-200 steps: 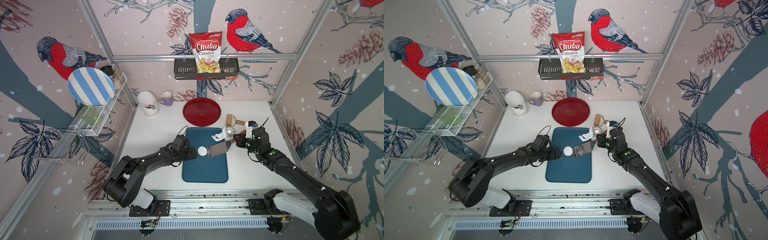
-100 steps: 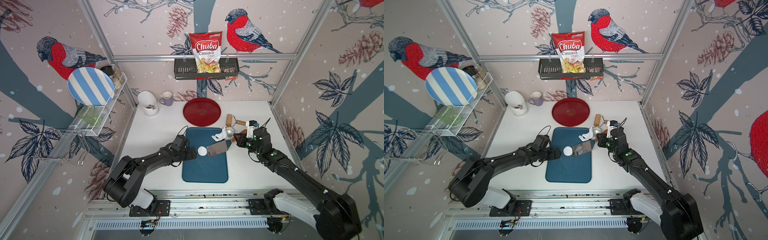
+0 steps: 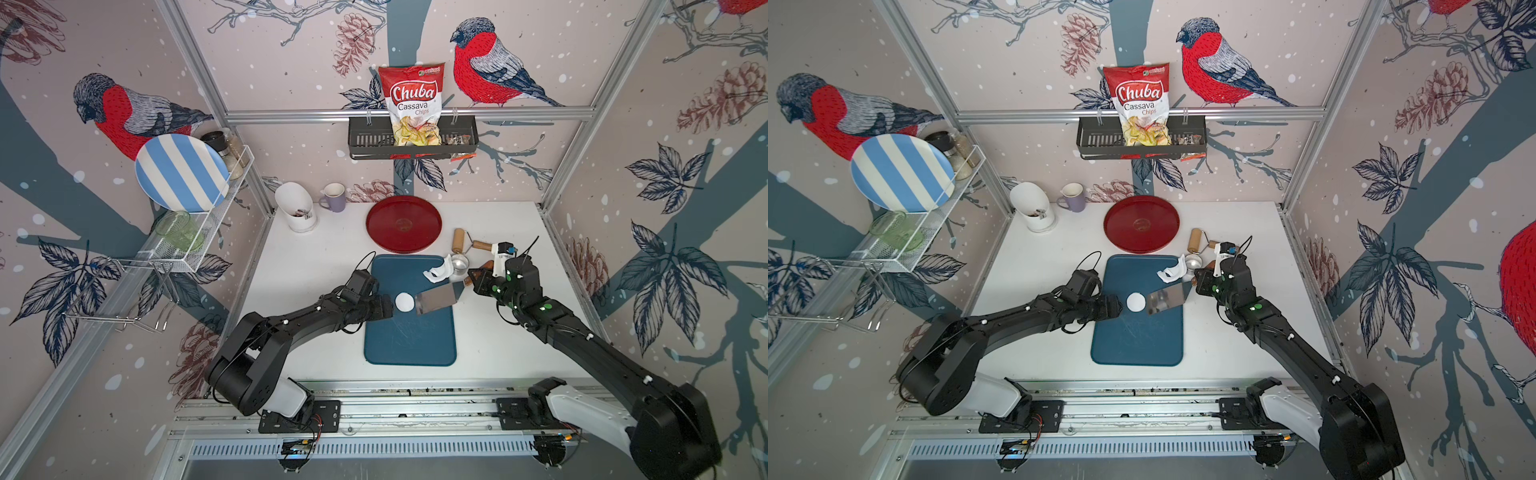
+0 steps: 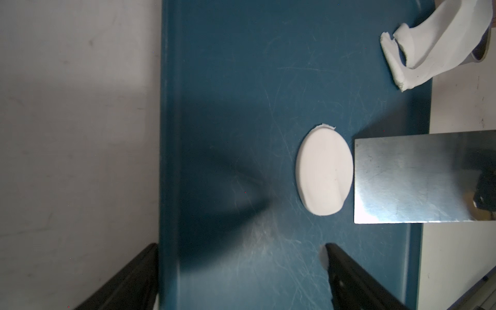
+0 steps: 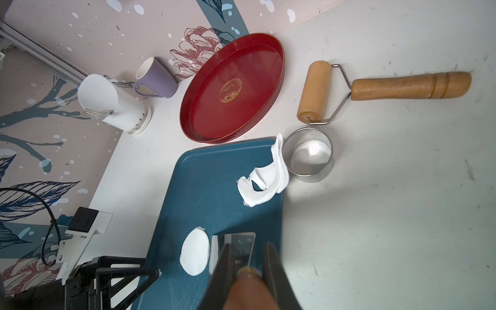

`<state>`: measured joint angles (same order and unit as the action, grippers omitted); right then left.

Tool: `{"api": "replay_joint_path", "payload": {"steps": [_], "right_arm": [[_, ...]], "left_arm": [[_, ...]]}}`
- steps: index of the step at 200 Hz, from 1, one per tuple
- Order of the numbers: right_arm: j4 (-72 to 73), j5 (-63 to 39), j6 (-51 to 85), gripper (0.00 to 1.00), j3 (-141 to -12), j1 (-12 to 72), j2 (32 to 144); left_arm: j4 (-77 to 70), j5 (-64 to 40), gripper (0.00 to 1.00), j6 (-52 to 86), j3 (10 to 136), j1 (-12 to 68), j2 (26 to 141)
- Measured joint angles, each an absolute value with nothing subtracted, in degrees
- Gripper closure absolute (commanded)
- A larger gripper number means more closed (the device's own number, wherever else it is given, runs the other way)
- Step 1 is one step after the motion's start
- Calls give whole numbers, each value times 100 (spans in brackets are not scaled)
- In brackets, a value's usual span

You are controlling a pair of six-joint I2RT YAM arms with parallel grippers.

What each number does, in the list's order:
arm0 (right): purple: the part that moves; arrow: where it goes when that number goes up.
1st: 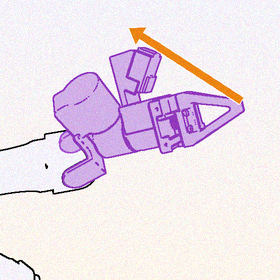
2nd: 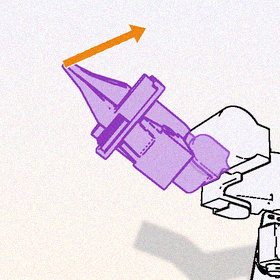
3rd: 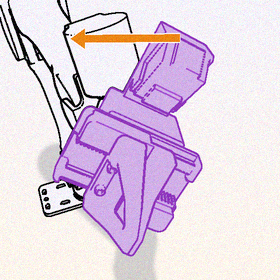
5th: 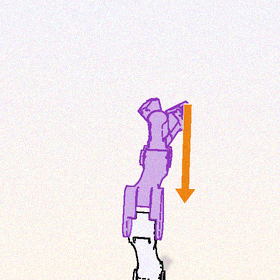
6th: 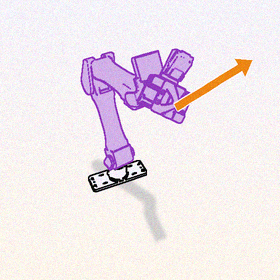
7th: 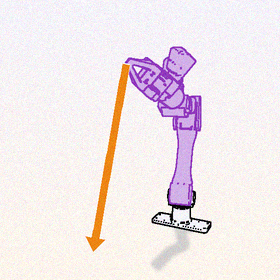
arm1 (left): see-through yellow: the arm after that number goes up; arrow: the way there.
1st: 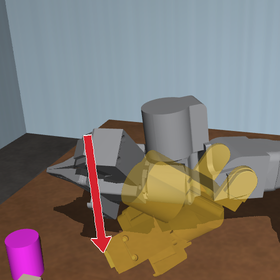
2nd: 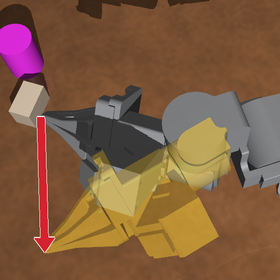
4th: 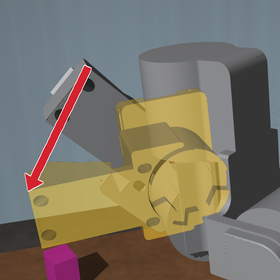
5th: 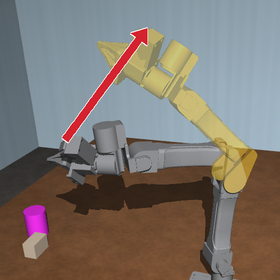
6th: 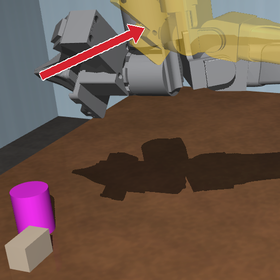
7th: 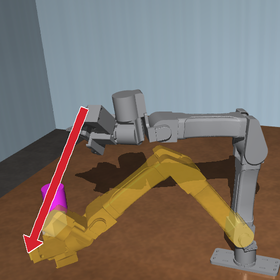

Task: Roll out the dumpling wrappers from the dough
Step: Scoop the dumpling wrapper from the work surface.

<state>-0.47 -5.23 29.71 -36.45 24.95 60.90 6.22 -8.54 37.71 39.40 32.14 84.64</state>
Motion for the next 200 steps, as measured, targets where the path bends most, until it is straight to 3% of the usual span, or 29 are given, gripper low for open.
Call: {"api": "replay_joint_path", "payload": {"steps": [200], "right_arm": [[84, -738, 2954, 100, -3607, 2486, 5830]], "left_arm": [[622, -851, 5, 3774, 3940, 3218, 8464]]}}
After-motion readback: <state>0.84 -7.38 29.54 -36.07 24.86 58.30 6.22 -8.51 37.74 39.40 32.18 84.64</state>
